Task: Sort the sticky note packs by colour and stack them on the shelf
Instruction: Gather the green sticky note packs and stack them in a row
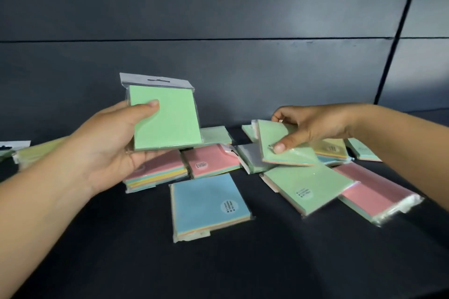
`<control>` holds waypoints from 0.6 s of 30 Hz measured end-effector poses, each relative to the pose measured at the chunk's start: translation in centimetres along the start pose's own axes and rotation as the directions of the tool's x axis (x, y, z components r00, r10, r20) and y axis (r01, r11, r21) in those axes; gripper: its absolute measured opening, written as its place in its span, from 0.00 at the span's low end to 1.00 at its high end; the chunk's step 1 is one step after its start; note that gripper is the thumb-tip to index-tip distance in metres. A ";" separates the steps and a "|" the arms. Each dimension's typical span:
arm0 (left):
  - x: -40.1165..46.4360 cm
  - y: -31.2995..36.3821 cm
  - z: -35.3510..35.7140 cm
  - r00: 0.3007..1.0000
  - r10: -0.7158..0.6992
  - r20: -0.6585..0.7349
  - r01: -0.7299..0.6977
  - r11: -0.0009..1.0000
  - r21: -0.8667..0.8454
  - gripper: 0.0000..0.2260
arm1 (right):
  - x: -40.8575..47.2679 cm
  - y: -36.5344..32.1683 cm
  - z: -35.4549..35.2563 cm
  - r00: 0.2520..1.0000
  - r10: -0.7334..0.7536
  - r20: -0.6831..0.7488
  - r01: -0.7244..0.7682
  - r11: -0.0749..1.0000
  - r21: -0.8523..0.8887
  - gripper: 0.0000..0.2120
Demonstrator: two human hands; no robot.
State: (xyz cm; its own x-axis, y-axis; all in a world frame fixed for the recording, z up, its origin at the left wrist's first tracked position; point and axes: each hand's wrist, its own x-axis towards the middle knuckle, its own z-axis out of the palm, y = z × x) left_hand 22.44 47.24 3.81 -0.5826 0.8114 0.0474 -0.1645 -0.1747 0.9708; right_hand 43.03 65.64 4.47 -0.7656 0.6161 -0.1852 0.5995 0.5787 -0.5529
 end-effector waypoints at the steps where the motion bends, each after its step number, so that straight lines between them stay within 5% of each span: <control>1: 0.0 0.0 -0.1 1.000 -0.005 -0.001 0.005 1.000 -0.005 0.08 | -0.2 0.1 -0.1 1.000 0.004 -0.027 -0.002 0.997 0.078 0.26; 3: 0.0 -0.1 0.0 1.000 -0.024 -0.006 0.024 1.000 -0.017 0.08 | -0.6 0.2 -0.6 0.999 0.037 -0.008 -0.033 0.961 0.275 0.21; 8: -0.1 -0.2 0.0 0.998 -0.052 -0.024 0.051 0.998 -0.047 0.06 | -1.1 0.9 -1.2 0.991 0.068 0.117 -0.117 0.865 0.488 0.32; 12: -0.2 -0.2 0.1 0.999 -0.047 -0.022 0.045 0.998 -0.052 0.04 | 0.1 1.2 -1.2 0.957 0.214 -0.195 -0.198 0.975 0.099 0.35; 14: -0.3 -0.3 0.2 0.999 -0.046 -0.010 0.046 0.998 -0.048 0.04 | 0.9 1.7 -1.2 0.888 0.296 -0.351 -0.331 0.943 -0.042 0.36; 18: -0.3 -0.5 0.2 0.999 -0.046 0.007 0.047 0.999 -0.024 0.04 | 1.0 1.6 0.1 0.860 0.313 -0.403 -0.440 0.854 -0.276 0.38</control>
State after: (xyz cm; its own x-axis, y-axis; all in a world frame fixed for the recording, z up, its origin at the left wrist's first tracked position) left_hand 22.89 47.19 3.36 -0.5691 0.8223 0.0038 -0.2104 -0.1501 0.9660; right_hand 43.17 67.16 3.32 -0.3769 0.9262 -0.0046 0.9136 0.3709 -0.1666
